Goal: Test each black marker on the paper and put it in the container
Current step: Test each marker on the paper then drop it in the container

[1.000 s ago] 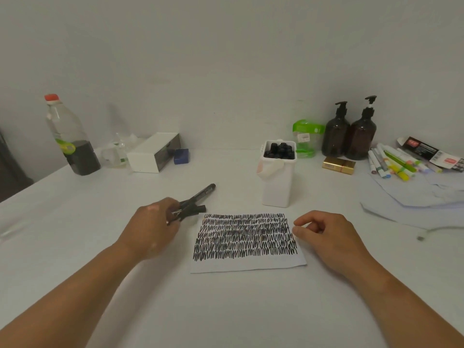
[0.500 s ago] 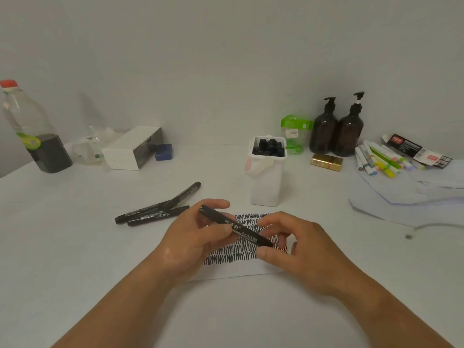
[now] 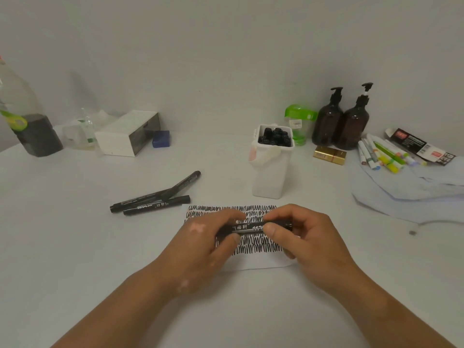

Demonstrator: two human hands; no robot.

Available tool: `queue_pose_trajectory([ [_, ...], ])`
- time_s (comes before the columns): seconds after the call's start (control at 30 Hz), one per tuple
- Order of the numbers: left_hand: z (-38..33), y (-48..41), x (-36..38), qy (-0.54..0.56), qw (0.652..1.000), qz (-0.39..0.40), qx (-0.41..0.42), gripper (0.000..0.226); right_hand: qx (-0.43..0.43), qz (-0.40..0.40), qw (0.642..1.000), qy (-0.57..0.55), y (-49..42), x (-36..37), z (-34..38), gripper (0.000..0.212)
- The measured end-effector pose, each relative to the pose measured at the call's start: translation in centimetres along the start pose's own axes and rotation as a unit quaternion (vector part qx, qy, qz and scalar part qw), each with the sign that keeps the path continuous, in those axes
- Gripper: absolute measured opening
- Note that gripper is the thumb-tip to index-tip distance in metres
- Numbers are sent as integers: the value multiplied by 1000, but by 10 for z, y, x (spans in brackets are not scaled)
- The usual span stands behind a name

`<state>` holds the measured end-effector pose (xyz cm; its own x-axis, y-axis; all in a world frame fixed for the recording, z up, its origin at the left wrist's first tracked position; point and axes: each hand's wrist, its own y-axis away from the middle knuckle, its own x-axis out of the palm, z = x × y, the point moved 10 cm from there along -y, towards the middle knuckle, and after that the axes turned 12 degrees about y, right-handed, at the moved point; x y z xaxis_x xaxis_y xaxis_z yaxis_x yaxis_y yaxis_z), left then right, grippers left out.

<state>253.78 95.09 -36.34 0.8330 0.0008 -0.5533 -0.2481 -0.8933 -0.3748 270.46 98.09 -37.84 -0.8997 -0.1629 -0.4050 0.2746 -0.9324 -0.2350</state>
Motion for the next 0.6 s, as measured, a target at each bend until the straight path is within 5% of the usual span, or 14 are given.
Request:
queue_pose_trajectory([
  [0.23,-16,2,20,6,996,85,26,21,-15,32,998,-55,4,20,10,15],
  [0.4,-26,4,30,21,992,119,38,37,-10,40,997,-61,5,26,10,7],
  [0.6,-29,5,26,14,993,99,55,22,-10,52,995,-85,5,25,14,2],
])
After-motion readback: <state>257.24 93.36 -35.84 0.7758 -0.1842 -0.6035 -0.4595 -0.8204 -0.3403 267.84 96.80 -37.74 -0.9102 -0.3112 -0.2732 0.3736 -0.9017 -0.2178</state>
